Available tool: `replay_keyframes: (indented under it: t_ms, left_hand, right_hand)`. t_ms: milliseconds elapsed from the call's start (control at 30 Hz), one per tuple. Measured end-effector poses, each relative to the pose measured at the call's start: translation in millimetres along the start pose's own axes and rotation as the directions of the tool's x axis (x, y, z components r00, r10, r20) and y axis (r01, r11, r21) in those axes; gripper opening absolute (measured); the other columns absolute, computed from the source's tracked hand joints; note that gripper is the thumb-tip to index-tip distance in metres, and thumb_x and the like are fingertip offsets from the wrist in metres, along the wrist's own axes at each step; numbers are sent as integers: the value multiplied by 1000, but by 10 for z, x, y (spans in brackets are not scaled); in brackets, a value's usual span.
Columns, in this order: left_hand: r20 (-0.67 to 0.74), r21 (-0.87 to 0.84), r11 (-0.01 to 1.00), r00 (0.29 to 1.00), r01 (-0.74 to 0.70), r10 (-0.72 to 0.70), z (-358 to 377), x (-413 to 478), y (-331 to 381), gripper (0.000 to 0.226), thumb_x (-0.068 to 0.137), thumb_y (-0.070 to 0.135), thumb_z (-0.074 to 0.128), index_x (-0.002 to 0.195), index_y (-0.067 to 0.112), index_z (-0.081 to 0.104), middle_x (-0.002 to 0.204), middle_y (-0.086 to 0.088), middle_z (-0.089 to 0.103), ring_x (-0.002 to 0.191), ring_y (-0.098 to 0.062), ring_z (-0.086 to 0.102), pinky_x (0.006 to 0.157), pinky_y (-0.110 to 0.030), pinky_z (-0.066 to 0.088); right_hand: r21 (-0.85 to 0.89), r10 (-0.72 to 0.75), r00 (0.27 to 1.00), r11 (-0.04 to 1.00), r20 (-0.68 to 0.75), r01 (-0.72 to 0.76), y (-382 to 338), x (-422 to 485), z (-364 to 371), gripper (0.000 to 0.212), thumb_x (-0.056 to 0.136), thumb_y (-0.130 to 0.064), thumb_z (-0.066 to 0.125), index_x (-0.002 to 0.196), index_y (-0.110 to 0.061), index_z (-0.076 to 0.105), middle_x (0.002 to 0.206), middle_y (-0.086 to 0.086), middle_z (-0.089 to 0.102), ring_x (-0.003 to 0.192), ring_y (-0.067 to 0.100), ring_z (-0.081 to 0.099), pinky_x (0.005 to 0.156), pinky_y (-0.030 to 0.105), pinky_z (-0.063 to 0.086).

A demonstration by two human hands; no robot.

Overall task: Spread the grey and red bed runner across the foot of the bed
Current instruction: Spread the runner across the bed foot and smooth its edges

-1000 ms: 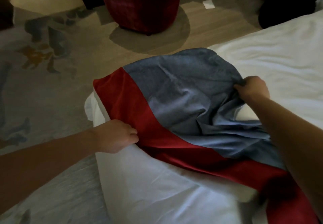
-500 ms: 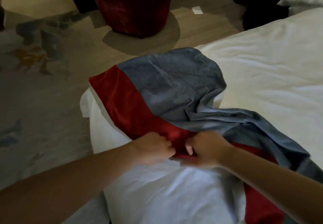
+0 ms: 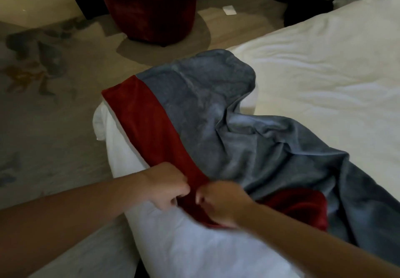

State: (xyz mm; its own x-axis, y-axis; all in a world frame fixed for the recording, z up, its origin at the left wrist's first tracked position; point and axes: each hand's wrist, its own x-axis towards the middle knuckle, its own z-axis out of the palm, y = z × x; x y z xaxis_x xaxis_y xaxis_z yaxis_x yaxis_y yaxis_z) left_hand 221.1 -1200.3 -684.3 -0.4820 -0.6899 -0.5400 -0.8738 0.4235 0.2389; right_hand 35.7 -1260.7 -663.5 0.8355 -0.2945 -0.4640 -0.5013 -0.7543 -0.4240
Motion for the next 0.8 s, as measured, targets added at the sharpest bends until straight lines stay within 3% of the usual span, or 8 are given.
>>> replay_keyframes:
  t_ms: [100, 200, 333, 433, 533, 633, 733, 800]
  left_hand:
    - [-246, -67, 993, 963, 94, -108, -161, 106, -18, 22, 71, 32, 47, 87, 23, 60, 84, 5, 62, 77, -17, 60, 63, -31, 48]
    - [-476, -193, 954, 828, 229, -295, -364, 336, -40, 17, 84, 24, 48, 93, 25, 63, 90, 8, 65, 81, -15, 63, 64, -31, 50]
    - [-606, -293, 914, 684, 281, -405, -720, 772, -136, 25, 93, 13, 46, 113, 17, 60, 104, 0, 64, 86, -21, 63, 66, -38, 52]
    - [-630, -308, 897, 638, 317, -442, -1045, 1147, -339, 28, 90, 7, 45, 115, 16, 56, 114, -3, 56, 95, -26, 58, 68, -41, 50]
    - [-615, -275, 914, 676, 300, -406, -1349, 1509, -565, 30, 95, 17, 44, 124, 20, 51, 133, -3, 47, 111, -28, 54, 80, -45, 50]
    - [-499, -166, 953, 812, 253, -302, -1524, 1848, -753, 43, 99, 29, 39, 142, 31, 36, 156, 3, 22, 132, -26, 39, 97, -41, 41]
    - [-457, -18, 973, 863, 232, -214, -1630, 2138, -839, 52, 98, 22, 41, 145, 39, 26, 160, 2, 9, 129, -30, 42, 88, -40, 44]
    - [-419, 40, 962, 879, 271, -230, -1694, 2306, -874, 60, 96, 13, 42, 146, 40, 24, 160, -2, 9, 123, -32, 47, 77, -40, 46]
  right_hand:
    - [-33, 157, 957, 985, -243, -170, 284, 187, -368, 25, 92, -20, 45, 111, -22, 61, 106, 6, 66, 97, 28, 62, 71, 33, 48]
    - [-23, 284, 853, 945, -438, -326, 620, 338, -682, 17, 92, -20, 45, 101, -19, 59, 94, 7, 65, 86, 31, 63, 58, 32, 39]
    - [143, 473, 661, 860, -583, -489, 1056, 453, -867, 34, 89, -10, 45, 122, -18, 48, 110, 11, 58, 94, 34, 59, 60, 35, 39]
    - [191, 578, 602, 790, -551, -583, 1393, 470, -901, 40, 90, -9, 54, 128, -16, 45, 123, 11, 47, 101, 34, 56, 62, 36, 38]
    - [154, 642, 645, 748, -414, -646, 1693, 453, -845, 24, 93, -16, 51, 117, -16, 54, 119, 10, 52, 98, 34, 58, 64, 36, 40]
    - [121, 657, 646, 731, -388, -671, 1935, 381, -786, 16, 94, -16, 42, 101, -15, 56, 103, 10, 59, 88, 33, 60, 61, 33, 39]
    - [151, 735, 582, 657, -347, -739, 2180, 241, -815, 16, 92, -16, 42, 99, -15, 56, 98, 10, 63, 83, 32, 60, 61, 32, 39]
    - [132, 809, 516, 566, -282, -814, 2388, 106, -884, 18, 88, -15, 45, 100, -14, 59, 101, 12, 63, 90, 32, 61, 67, 32, 40]
